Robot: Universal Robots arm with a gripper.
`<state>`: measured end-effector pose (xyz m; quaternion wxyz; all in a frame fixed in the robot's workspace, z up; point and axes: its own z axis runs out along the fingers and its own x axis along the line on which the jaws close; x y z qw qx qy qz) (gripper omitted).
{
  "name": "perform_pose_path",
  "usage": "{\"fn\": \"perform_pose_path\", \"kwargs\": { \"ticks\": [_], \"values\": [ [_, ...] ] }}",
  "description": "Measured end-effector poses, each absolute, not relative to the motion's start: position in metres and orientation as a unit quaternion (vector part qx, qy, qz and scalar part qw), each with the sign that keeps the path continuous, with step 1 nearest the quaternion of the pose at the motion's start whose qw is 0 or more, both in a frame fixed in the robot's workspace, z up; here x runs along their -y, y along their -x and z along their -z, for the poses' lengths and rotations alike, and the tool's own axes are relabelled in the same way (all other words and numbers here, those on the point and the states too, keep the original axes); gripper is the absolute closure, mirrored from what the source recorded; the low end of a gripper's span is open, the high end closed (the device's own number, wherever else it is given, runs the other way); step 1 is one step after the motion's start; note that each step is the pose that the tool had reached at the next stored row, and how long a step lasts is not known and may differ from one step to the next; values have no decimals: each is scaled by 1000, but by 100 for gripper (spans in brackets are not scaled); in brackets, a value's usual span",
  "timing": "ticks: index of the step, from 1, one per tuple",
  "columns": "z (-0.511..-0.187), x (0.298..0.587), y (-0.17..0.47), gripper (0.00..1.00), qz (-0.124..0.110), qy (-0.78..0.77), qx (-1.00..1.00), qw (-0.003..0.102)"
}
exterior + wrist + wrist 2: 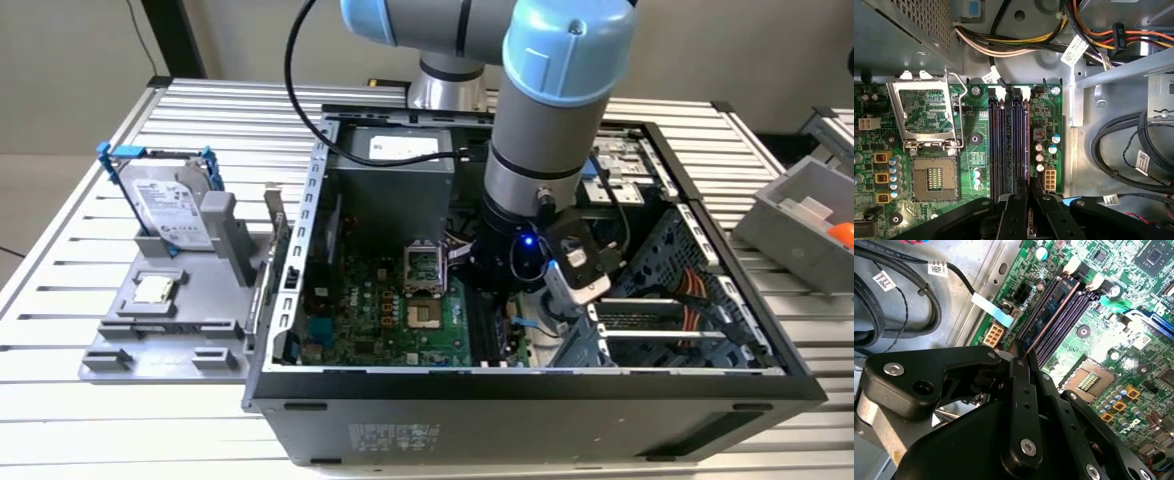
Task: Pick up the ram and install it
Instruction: 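Insert the ram into the slot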
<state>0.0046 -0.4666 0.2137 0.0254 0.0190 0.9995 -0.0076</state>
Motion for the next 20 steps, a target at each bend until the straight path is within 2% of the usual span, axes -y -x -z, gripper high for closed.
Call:
{"fn": "perform_pose_path", "kwargs": {
  "ticks": [9,20],
  "values": [
    [-215,467,-5,100,7,-19,-999,25],
    [-234,467,-5,100,8,-19,-1000,17]
  ]
}}
